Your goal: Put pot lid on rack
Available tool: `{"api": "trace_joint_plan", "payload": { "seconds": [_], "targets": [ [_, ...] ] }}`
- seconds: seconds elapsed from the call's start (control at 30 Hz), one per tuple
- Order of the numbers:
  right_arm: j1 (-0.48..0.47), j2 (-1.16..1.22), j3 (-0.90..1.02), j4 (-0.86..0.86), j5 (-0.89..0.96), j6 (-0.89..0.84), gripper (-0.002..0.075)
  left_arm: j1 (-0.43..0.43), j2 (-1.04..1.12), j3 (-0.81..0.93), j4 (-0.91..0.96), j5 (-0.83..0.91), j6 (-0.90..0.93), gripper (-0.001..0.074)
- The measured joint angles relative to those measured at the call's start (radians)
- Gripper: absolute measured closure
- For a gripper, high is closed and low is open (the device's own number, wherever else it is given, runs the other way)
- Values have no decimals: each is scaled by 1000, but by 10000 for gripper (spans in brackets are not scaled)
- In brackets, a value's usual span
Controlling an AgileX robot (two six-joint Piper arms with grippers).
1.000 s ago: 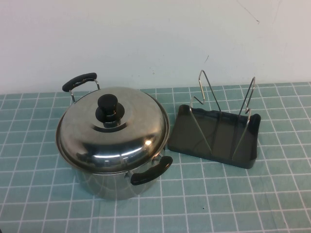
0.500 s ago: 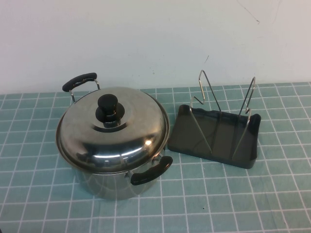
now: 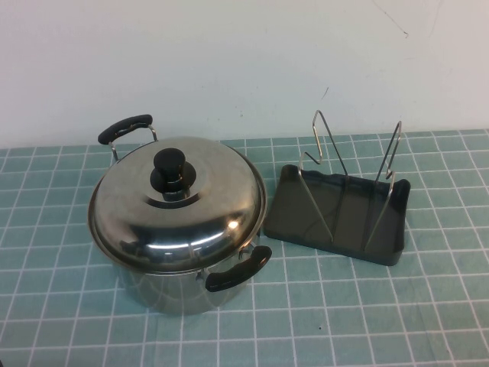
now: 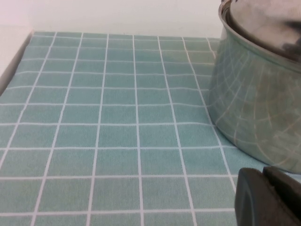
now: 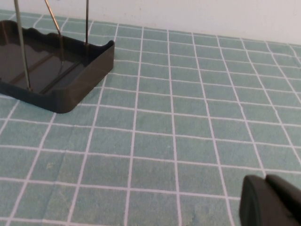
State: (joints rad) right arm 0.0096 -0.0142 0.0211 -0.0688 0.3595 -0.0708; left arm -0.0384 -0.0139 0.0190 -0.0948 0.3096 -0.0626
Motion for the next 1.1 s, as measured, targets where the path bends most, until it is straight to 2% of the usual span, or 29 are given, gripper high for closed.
{"api": "trace_joint_plan", "payload": {
  "seconds": [0.13,0.2,0.43,0.63,0.8,0.9,1.0,1.1],
  "targets": [
    [0,0,4,-2,-45,-2,727,0,0,2,0,-55,0,738],
    [0,0,8,-2,-104,-2,727,0,0,2,0,-142,0,738],
    [0,0,8,-2,-507,-2,727,0,0,2,8,-560,0,738],
    [0,0,8,10,-782,-4,727,0,0,2,8,-748,-3,738],
    [0,0,8,69,-893,-24,727,0,0,2,-12,-859,-53,738],
    [0,0,8,86,-941,-42,727,0,0,-6,-99,-866,-75,738],
    [0,0,-27,94,-917,-59,727,0,0,-80,-161,-744,-63,738],
    [0,0,-126,96,-842,-119,727,0,8,-189,-148,-643,-23,738]
  ]
}}
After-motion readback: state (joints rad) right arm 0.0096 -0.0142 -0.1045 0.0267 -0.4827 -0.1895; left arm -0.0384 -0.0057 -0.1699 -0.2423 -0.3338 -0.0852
